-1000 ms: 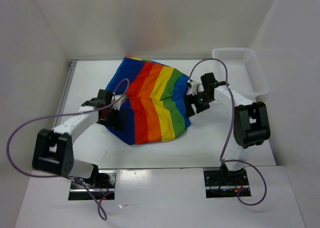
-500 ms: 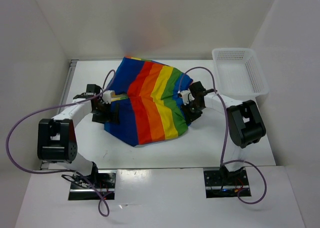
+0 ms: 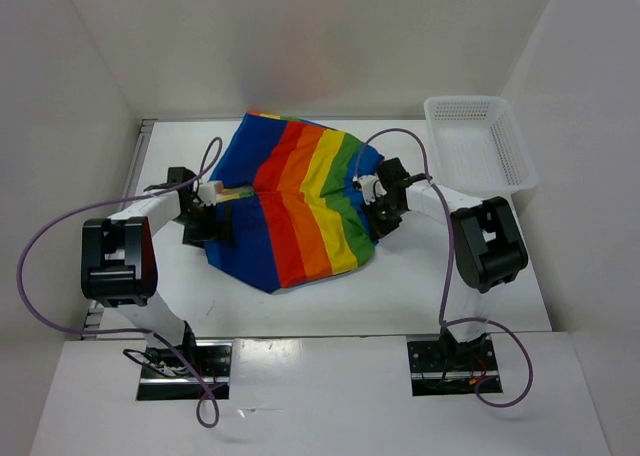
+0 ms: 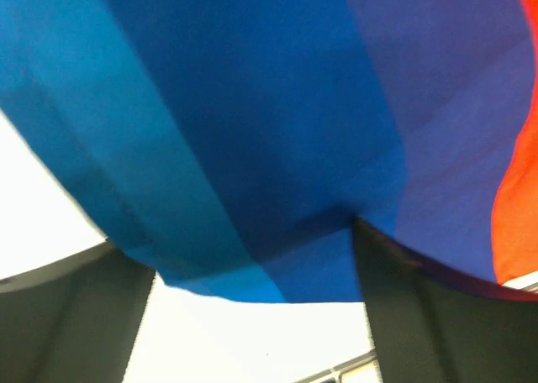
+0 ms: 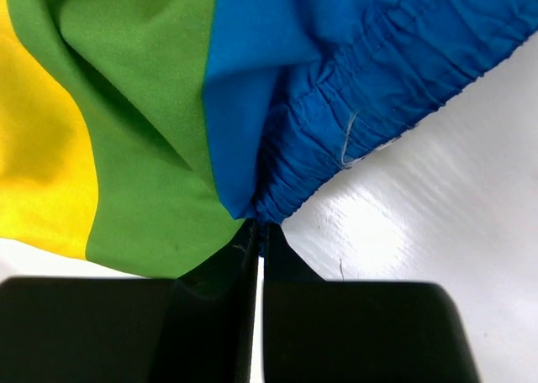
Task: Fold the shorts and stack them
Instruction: Flatten the shorts out
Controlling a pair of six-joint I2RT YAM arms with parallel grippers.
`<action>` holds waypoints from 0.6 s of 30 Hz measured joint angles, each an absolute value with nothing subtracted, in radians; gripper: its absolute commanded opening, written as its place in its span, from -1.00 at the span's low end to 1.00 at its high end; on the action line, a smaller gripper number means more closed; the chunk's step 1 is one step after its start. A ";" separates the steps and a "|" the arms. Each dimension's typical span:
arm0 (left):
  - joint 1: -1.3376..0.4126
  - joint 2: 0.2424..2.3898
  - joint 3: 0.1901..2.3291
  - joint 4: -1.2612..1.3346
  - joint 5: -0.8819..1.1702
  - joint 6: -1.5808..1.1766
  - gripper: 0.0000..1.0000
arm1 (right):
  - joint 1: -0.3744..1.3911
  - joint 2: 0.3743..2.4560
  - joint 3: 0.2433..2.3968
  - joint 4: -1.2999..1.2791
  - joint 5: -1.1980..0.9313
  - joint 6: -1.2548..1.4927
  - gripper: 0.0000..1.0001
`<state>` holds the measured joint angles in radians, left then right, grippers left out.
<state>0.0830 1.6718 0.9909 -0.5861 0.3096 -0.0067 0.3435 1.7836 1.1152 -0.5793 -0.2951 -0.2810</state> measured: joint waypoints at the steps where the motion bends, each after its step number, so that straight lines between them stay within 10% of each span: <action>1: 0.083 1.682 1.001 -0.588 0.319 -0.009 0.61 | 0.345 1.787 1.122 -0.579 -0.295 -0.282 -1.00; 5: 0.089 1.782 1.099 -0.599 0.398 -0.009 -0.87 | 0.374 1.814 1.156 -0.577 -0.298 -0.286 -1.00; 9: 0.074 1.938 1.475 -0.743 0.481 -0.007 -1.00 | 0.393 1.851 1.221 -0.577 -0.319 -0.286 -1.00; 11: 0.032 2.003 1.733 -0.734 0.462 -0.007 -0.72 | 0.399 1.860 1.246 -0.570 -0.332 -0.286 -1.00; 13: -0.057 2.028 1.929 -0.698 0.427 -0.001 -0.01 | 0.401 1.864 1.261 -0.559 -0.334 -0.286 -1.00; 18: -0.410 2.064 2.060 -0.778 0.455 -0.001 0.65 | 0.402 1.869 1.268 -0.549 -0.306 -0.286 -1.00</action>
<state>-0.4095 2.0644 2.0598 -0.7780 0.4549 -0.0010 0.4015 1.8690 1.2682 -0.5491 -0.3061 -0.2863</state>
